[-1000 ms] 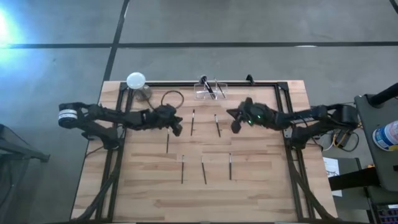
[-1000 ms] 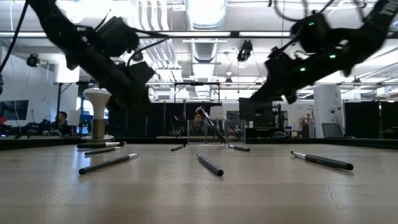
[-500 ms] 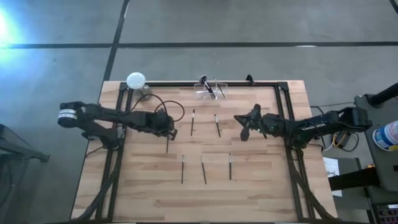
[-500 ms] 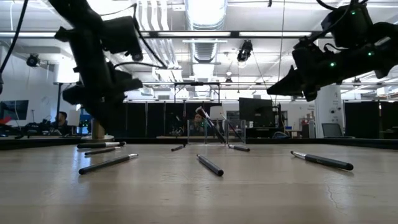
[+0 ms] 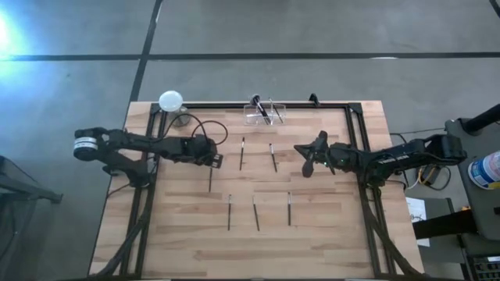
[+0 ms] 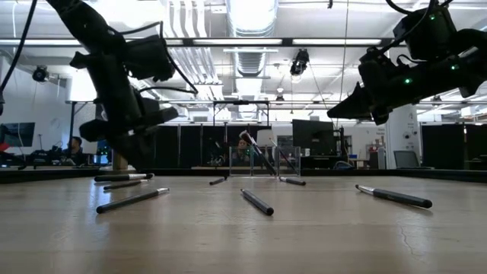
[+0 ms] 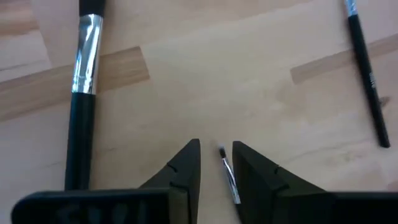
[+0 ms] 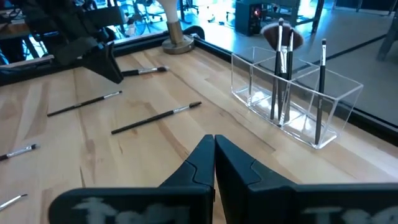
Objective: Pick & Place Makeup Brushes
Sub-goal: Put the black eyeshadow brush into the transparent organizer
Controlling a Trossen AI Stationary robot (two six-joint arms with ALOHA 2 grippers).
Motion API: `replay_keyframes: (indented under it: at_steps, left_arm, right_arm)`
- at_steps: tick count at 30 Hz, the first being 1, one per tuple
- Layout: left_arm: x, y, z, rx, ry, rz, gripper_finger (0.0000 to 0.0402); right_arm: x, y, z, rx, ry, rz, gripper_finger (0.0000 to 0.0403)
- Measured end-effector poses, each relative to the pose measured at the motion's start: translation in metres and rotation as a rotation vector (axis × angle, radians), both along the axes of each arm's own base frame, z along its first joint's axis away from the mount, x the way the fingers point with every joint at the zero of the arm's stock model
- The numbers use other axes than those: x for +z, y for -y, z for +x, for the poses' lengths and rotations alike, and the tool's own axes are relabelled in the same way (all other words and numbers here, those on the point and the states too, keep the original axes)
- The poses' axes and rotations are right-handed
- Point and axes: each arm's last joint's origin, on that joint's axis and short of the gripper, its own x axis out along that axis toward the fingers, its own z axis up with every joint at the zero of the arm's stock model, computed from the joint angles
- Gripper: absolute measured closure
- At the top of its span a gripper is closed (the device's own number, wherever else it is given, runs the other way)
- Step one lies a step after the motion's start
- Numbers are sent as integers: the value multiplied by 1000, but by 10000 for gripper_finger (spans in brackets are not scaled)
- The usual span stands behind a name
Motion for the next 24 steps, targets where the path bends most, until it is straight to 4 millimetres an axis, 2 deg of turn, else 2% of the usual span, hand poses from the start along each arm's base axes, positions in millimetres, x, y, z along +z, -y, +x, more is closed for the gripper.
replay_keyframes:
  at_steps: [5, 17, 20, 24]
  left_arm:
    - [-2, -1, 5, -13, 24, -6, 317]
    - [-23, -2, 12, -34, -52, -27, 319]
    - [-24, -1, 12, -58, -64, -33, 339]
    - [-24, 0, 13, -94, -66, -27, 390]
  right_arm:
    - [1, 0, 0, 0, 8, -1, 394]
    - [2, 0, 0, 2, 14, -9, 394]
    - [1, 0, 0, 2, 13, -9, 394]
    - [1, 0, 0, 2, 12, -9, 394]
